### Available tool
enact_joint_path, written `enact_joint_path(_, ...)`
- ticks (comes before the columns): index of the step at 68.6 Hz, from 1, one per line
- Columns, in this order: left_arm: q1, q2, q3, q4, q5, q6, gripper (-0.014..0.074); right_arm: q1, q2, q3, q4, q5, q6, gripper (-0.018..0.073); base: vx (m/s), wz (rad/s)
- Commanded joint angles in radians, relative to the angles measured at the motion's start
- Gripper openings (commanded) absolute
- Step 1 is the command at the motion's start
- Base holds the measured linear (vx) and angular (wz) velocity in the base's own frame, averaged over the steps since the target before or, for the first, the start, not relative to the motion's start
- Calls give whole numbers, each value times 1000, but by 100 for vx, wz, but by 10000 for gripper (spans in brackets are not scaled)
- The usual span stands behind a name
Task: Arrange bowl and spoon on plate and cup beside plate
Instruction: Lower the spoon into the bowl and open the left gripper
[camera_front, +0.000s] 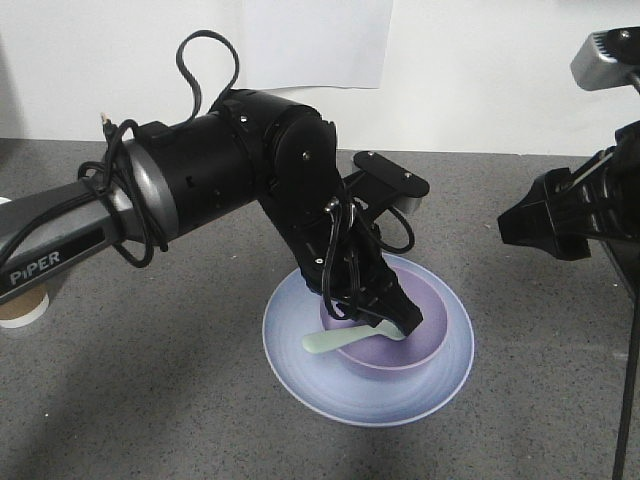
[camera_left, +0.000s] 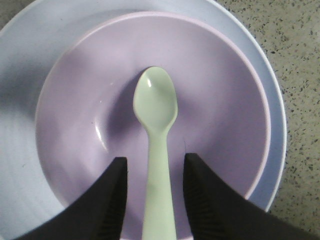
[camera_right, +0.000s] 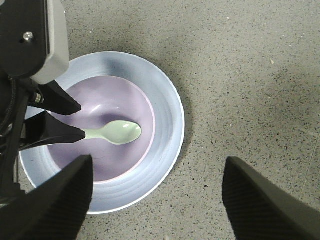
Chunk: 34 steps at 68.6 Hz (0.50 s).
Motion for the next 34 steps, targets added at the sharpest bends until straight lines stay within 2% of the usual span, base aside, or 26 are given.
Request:
enact_joint_path(1,5,-58,-32,-12,-39,-17,277,-3,-19,-22,4,-53,-5,528,0,0)
enact_joint_path(11,50,-97,-32,-11,-53,-72,277,-3,-19,-22,4,-53,-5,528,0,0)
enact_joint_path(23,155,-171,-32,8,-17,-105,277,-3,-19,-22,4,-52,-5,528,0,0)
enact_joint_path(29,212,-219,-32,57,21,-107,277,-3,-19,-22,4,-52,-5,528,0,0)
enact_joint_path(34,257,-255,-32,129,66,-127,277,-3,-19,-22,4,-52,-5,528,0,0)
